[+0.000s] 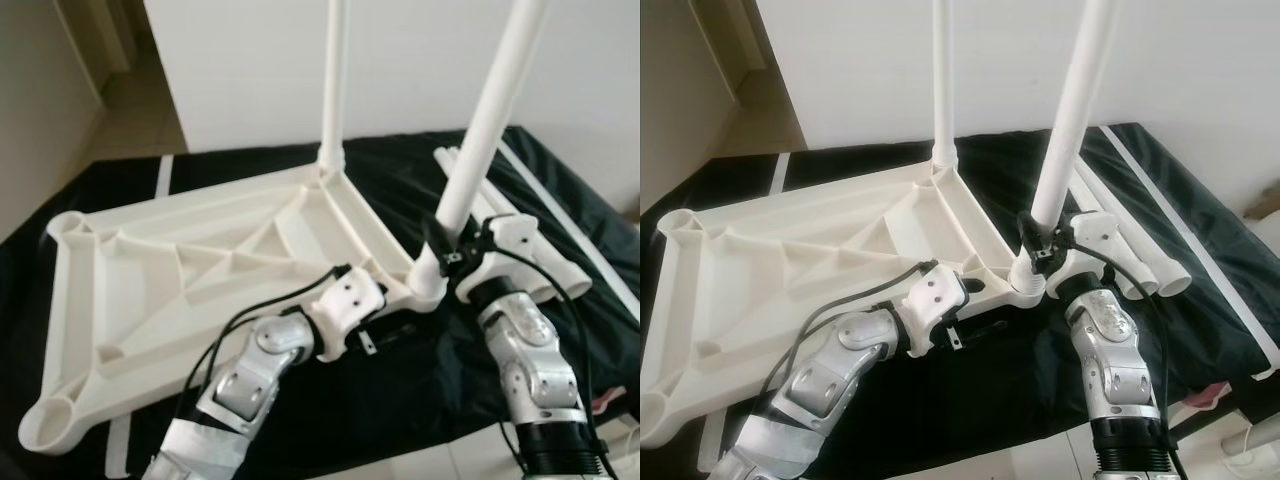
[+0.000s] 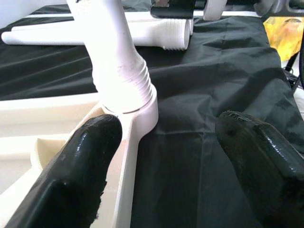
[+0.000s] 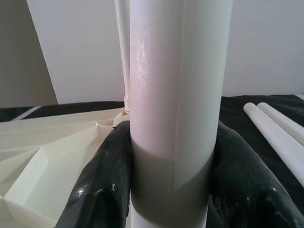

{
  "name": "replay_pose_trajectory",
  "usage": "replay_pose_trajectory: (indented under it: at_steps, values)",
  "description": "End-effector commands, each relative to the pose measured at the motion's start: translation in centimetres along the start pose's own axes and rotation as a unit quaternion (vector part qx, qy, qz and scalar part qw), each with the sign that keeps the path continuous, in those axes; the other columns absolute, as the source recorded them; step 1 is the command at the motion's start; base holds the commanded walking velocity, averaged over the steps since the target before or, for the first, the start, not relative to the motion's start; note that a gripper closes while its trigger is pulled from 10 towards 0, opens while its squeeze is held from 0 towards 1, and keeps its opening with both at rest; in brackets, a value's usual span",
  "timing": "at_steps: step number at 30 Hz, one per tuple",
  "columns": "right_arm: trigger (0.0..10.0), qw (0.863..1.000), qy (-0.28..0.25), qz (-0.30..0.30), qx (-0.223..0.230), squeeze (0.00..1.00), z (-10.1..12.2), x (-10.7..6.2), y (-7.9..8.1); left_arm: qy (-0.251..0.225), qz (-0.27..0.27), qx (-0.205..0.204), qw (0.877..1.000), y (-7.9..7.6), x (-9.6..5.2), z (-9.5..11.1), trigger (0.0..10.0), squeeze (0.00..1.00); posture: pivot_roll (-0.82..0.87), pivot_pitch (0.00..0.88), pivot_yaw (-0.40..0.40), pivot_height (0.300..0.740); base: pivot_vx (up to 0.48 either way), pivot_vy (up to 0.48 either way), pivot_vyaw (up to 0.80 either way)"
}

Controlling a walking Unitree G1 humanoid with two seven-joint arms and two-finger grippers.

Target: Building children table

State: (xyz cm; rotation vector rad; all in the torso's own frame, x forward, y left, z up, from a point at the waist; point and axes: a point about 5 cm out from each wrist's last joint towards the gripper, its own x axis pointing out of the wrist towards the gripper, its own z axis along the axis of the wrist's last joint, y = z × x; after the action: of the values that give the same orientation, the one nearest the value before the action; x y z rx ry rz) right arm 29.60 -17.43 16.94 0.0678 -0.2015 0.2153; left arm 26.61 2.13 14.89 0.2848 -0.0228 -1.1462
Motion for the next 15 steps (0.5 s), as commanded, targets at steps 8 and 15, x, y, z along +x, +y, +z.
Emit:
replay_pose_trajectory:
  at_steps: [8, 15]
  values:
    - [10.0, 1.000, 0.010, -0.012, 0.020, 0.00, -2.1, -2.2, 0.1, 0.004, 0.012, -0.004, 1.000, 0.3, -0.2, 0.0, 10.0, 0.00, -0.03, 0.035, -0.011, 0.740, 0.000, 0.000, 0.00]
    - [10.0, 1.000, -0.016, 0.001, 0.004, 0.00, -2.5, -4.3, 0.9, 0.004, 0.011, -0.002, 1.000, 0.4, -0.2, 0.1, 10.0, 0.00, -0.04, 0.034, -0.003, 0.740, 0.000, 0.000, 0.00]
